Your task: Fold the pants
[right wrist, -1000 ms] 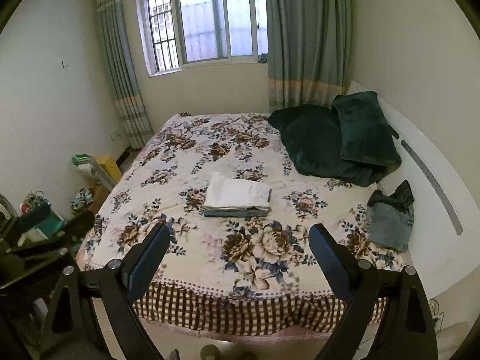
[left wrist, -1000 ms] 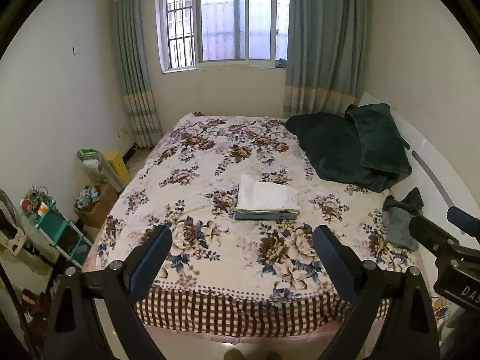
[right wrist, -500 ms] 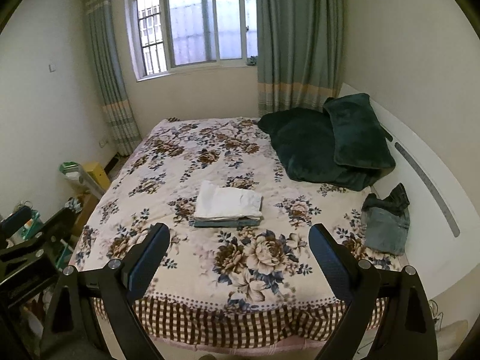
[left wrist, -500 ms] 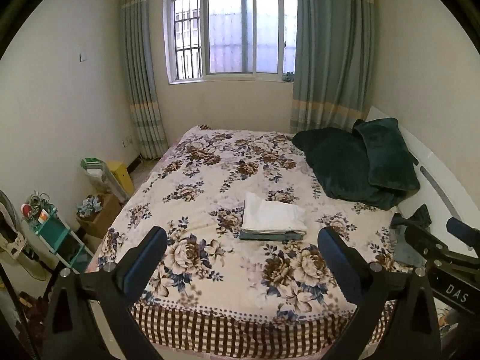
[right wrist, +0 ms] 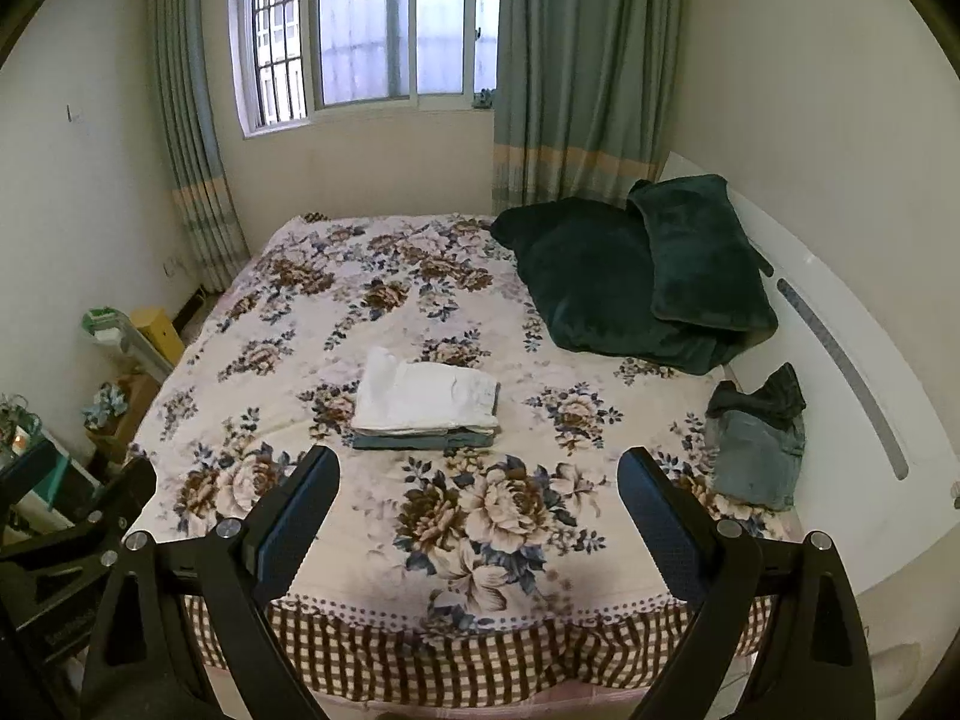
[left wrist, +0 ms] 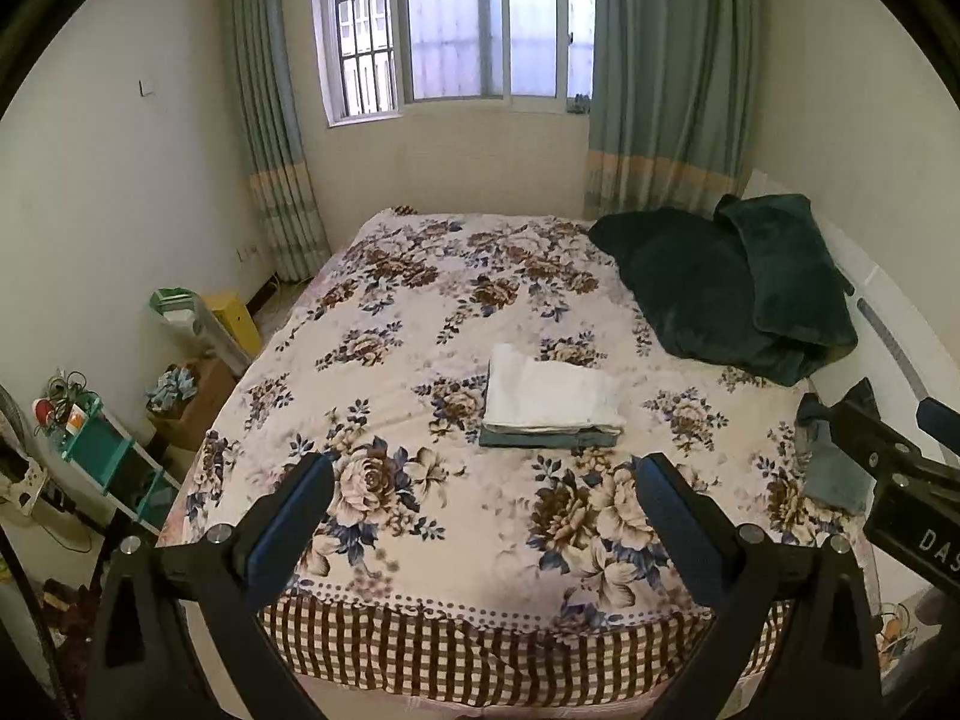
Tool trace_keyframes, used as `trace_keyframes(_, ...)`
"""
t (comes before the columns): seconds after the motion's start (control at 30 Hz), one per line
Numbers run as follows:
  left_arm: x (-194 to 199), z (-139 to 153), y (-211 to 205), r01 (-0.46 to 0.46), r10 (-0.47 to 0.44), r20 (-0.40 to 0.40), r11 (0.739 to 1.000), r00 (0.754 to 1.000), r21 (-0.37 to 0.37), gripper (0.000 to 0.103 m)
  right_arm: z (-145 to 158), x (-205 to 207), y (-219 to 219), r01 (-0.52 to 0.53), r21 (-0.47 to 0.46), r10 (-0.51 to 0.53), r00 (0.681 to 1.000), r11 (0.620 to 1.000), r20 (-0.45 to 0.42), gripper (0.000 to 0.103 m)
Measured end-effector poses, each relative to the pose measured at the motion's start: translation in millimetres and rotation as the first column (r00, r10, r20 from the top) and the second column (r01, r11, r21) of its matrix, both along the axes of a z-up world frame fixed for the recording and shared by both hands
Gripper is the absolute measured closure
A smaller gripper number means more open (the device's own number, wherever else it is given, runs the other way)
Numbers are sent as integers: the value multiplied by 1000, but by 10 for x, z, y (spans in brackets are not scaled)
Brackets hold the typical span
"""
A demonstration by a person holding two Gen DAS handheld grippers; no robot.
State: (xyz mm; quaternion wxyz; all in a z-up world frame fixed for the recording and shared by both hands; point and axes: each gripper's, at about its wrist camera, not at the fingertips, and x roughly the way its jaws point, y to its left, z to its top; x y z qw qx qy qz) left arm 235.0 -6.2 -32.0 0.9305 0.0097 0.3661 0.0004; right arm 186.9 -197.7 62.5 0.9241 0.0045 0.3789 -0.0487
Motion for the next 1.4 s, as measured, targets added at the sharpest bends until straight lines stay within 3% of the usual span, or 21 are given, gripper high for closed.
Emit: trace_keyframes(1.4, 165, -3, -6, -14, 14, 14, 1000, 1000, 4, 0, -202, 79, 77, -1, 7, 1, 1000, 1000, -25, 6)
